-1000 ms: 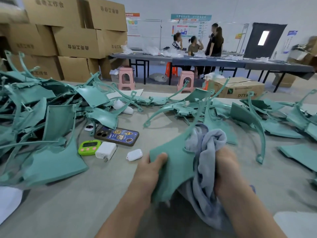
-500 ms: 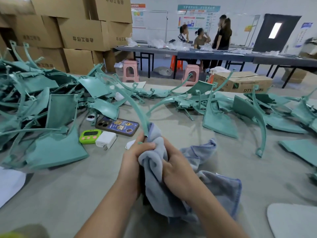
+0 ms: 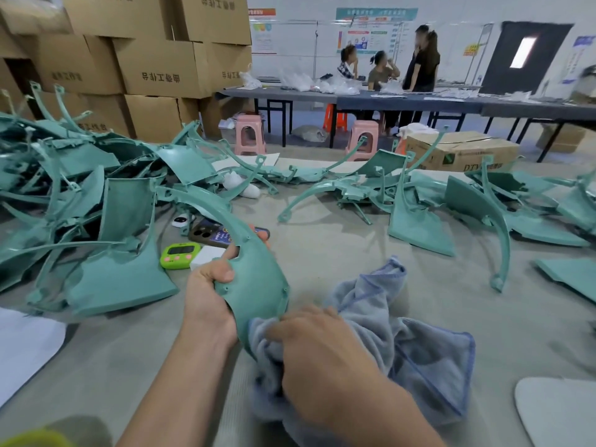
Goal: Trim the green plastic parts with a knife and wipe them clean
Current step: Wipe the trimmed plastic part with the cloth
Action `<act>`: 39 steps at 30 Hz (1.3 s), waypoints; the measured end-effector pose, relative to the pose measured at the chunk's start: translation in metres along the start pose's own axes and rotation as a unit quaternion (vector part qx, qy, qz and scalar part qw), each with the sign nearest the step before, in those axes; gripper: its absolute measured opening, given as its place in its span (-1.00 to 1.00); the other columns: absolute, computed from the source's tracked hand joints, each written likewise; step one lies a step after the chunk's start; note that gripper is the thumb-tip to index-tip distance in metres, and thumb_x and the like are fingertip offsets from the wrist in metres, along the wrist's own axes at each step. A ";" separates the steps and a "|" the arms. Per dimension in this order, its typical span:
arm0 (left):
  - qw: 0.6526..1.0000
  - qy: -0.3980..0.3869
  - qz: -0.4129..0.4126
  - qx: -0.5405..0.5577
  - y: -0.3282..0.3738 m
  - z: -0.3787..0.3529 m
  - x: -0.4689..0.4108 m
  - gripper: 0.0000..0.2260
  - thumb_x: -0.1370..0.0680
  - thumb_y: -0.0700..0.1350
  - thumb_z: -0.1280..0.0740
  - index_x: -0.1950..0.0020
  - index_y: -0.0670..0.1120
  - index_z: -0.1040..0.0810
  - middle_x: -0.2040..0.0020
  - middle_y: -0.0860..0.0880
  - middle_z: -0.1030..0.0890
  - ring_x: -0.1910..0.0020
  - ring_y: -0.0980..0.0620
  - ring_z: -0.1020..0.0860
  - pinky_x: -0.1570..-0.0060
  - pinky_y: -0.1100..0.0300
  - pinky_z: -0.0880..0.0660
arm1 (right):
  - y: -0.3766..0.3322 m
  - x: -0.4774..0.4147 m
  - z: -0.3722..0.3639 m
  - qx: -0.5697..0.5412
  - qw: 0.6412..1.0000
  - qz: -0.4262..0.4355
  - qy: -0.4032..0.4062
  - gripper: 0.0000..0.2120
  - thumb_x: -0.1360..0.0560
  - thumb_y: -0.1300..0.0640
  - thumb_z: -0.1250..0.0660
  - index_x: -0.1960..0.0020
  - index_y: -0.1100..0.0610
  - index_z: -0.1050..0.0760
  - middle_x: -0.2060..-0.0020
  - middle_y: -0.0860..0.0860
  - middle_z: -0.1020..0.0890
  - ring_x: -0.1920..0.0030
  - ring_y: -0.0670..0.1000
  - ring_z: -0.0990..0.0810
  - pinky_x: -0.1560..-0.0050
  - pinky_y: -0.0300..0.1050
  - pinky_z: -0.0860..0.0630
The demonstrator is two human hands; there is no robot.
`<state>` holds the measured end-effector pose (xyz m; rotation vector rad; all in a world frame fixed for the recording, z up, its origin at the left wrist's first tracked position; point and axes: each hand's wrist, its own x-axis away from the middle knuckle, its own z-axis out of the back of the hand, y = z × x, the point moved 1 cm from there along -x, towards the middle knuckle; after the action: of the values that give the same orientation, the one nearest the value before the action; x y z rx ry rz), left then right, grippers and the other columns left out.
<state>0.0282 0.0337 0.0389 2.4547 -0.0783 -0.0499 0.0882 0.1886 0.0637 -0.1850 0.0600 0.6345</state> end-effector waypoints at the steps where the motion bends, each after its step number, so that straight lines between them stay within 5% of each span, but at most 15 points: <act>1: 1.000 -0.001 -0.002 -0.002 0.000 -0.001 0.000 -0.40 -0.05 -0.19 -0.24 -0.06 -0.15 -0.69 -0.06 -0.18 -0.57 0.01 -0.18 -0.49 -0.01 -0.01 -0.44 | 0.010 0.001 0.007 0.009 0.999 -0.027 0.047 -0.91 -0.56 0.09 -0.32 -0.05 0.00 -0.56 -0.03 -0.02 -0.61 -0.13 0.07 -0.53 -0.18 0.03 -0.39; 3: 1.000 0.004 -0.010 -0.021 -0.003 -0.006 -0.001 -0.28 -0.05 -0.19 -0.23 -0.22 -0.20 -0.62 -0.13 -0.18 -0.53 0.01 -0.17 -0.48 0.02 0.01 -0.43 | 0.037 0.001 0.018 -0.023 0.975 -0.118 0.187 -0.94 -0.47 0.04 -0.37 0.07 -0.02 -0.53 0.04 -0.08 -0.60 -0.07 0.03 -0.53 -0.18 0.00 -0.39; 5: 0.997 0.010 -0.032 -0.063 -0.007 -0.014 0.001 -0.17 -0.04 -0.19 -0.26 -0.34 -0.25 -0.52 -0.12 -0.15 -0.52 0.07 -0.13 -0.47 0.09 0.04 -0.40 | 0.061 0.003 0.026 -0.086 0.926 -0.239 0.278 -0.74 -0.45 0.13 -0.39 -0.14 0.00 -0.57 -0.18 0.00 -0.61 -0.29 0.09 -0.49 -0.36 -0.01 -0.31; 7: 0.989 0.029 -0.074 -0.122 -0.015 -0.024 0.001 -0.34 -0.16 -0.20 -0.26 -0.28 -0.19 -0.61 -0.05 -0.11 -0.58 0.09 -0.08 -0.49 0.13 0.05 -0.38 | 0.066 0.007 0.025 -0.104 0.892 -0.256 0.358 -0.46 -0.45 0.27 -0.41 -0.42 0.13 -0.47 -0.43 0.05 -0.49 -0.51 0.07 -0.34 -0.53 -0.07 -0.19; 9: 0.978 0.055 -0.095 -0.178 -0.028 -0.033 0.002 -0.64 -0.45 -0.09 -0.28 -0.18 -0.08 -0.70 -0.06 -0.08 -0.66 -0.01 -0.07 -0.54 0.00 0.01 -0.43 | 0.054 0.007 0.018 -0.145 0.882 -0.183 0.409 -0.50 -0.41 0.25 -0.45 -0.32 0.04 -0.51 -0.28 -0.13 -0.58 -0.37 -0.20 -0.43 -0.41 -0.41 -0.22; 12: 0.962 0.031 -0.054 -0.265 -0.054 -0.040 0.004 -0.56 -0.53 0.20 -0.30 -0.29 -0.01 -0.62 -0.23 -0.16 -0.64 -0.23 -0.14 -0.58 -0.34 -0.17 -0.43 | 0.030 0.002 0.002 -0.333 0.884 -0.153 0.291 -0.47 -0.38 -0.13 -0.40 -0.34 -0.23 -0.42 0.02 -0.52 -0.55 -0.12 -0.54 -0.43 -0.08 -0.66 -0.25; 14: 0.894 0.009 -0.082 -0.441 -0.062 -0.036 0.002 -0.54 -0.53 0.23 -0.22 -0.38 0.12 -0.54 -0.30 0.01 -0.62 -0.30 -0.02 -0.57 -0.37 -0.17 -0.45 | 0.029 -0.005 -0.009 -0.482 0.829 -0.187 0.214 -0.26 -0.29 -0.27 -0.38 -0.46 -0.30 -0.32 -0.01 -0.61 -0.51 -0.19 -0.52 -0.45 -0.14 -0.56 -0.35; 17: 0.850 -0.017 -0.101 -0.516 -0.067 -0.031 -0.003 -0.55 -0.56 0.07 -0.23 -0.46 0.16 -0.46 -0.35 0.14 -0.57 -0.35 0.12 -0.52 -0.40 -0.06 -0.42 | 0.050 -0.007 -0.020 -0.589 0.742 -0.246 0.207 -0.21 -0.24 -0.06 -0.53 -0.43 -0.26 -0.38 -0.02 -0.42 -0.64 -0.13 -0.38 -0.59 -0.21 -0.21 -0.54; 20: 0.813 -0.043 -0.143 -0.562 -0.067 -0.032 0.000 -0.60 -0.61 -0.03 -0.21 -0.46 0.15 -0.48 -0.35 0.23 -0.56 -0.36 0.23 -0.49 -0.40 0.04 -0.41 | 0.068 -0.006 -0.017 -0.613 0.737 -0.237 0.156 -0.65 -0.36 0.17 -0.55 -0.09 -0.12 -0.65 0.03 -0.04 -0.75 -0.02 -0.11 -0.72 -0.14 0.07 -0.66; 25: 0.775 -0.002 -0.171 -0.608 -0.058 -0.021 -0.005 -0.69 -0.61 -0.13 -0.34 -0.30 0.15 -0.63 -0.22 0.28 -0.63 -0.24 0.32 -0.54 -0.33 0.17 -0.46 | 0.074 -0.001 -0.014 -0.597 0.773 -0.186 0.105 -0.66 -0.40 0.49 -0.33 -0.07 0.18 -0.63 0.09 0.21 -0.72 0.13 0.13 -0.68 0.12 0.08 -0.60; 29: 0.668 0.105 -0.240 -0.697 -0.055 -0.023 -0.003 -0.69 -0.56 -0.03 -0.44 -0.31 0.07 -0.62 -0.31 0.16 -0.59 -0.33 0.13 -0.48 -0.34 0.30 -0.30 | 0.078 -0.003 -0.017 -0.643 0.710 -0.240 0.159 -0.50 -0.40 0.58 -0.28 0.05 0.03 -0.72 0.12 0.05 -0.76 0.15 0.04 -0.73 0.24 -0.04 -0.65; 32: 0.716 0.192 -0.261 -0.618 -0.053 -0.022 0.000 -0.59 -0.53 0.04 -0.43 -0.38 0.11 -0.56 -0.36 0.20 -0.55 -0.36 0.19 -0.47 -0.37 0.28 -0.31 | 0.088 -0.008 -0.018 -0.700 0.622 -0.283 0.207 -0.56 -0.41 0.61 -0.27 -0.06 0.19 -0.68 0.00 0.20 -0.74 -0.01 0.25 -0.71 0.02 0.10 -0.67; 34: 0.782 0.223 -0.232 -0.534 -0.052 -0.023 0.001 -0.51 -0.51 0.05 -0.44 -0.44 0.17 -0.47 -0.17 0.27 -0.61 -0.20 0.26 -0.57 -0.29 0.16 -0.48 | 0.090 -0.010 -0.017 -0.709 0.589 -0.300 0.247 -0.59 -0.42 0.60 -0.26 -0.11 0.24 -0.64 0.02 0.22 -0.74 -0.05 0.32 -0.69 -0.12 0.21 -0.61; 36: 0.843 0.186 -0.194 -0.465 -0.053 -0.026 0.001 -0.49 -0.50 -0.02 -0.46 -0.41 0.23 -0.44 -0.01 0.23 -0.69 -0.04 0.24 -0.65 -0.15 0.06 -0.59 | 0.089 -0.009 -0.018 -0.694 0.600 -0.299 0.263 -0.60 -0.46 0.56 -0.29 -0.12 0.19 -0.65 0.03 0.17 -0.75 -0.05 0.27 -0.71 -0.12 0.18 -0.64; 39: 0.853 0.113 -0.191 -0.472 -0.055 -0.026 0.001 -0.53 -0.38 0.02 -0.49 -0.24 0.32 -0.50 0.02 0.17 -0.72 0.05 0.16 -0.69 0.09 0.17 -0.61 | 0.085 -0.005 -0.020 -0.640 0.674 -0.264 0.259 -0.68 -0.52 0.40 -0.36 0.03 0.00 -0.71 0.13 -0.03 -0.77 0.07 0.00 -0.74 0.13 -0.16 -0.63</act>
<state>0.0326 0.0930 0.0241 1.4368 0.4435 0.0252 0.0334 0.2489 0.0319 -1.7115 0.0940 -0.1002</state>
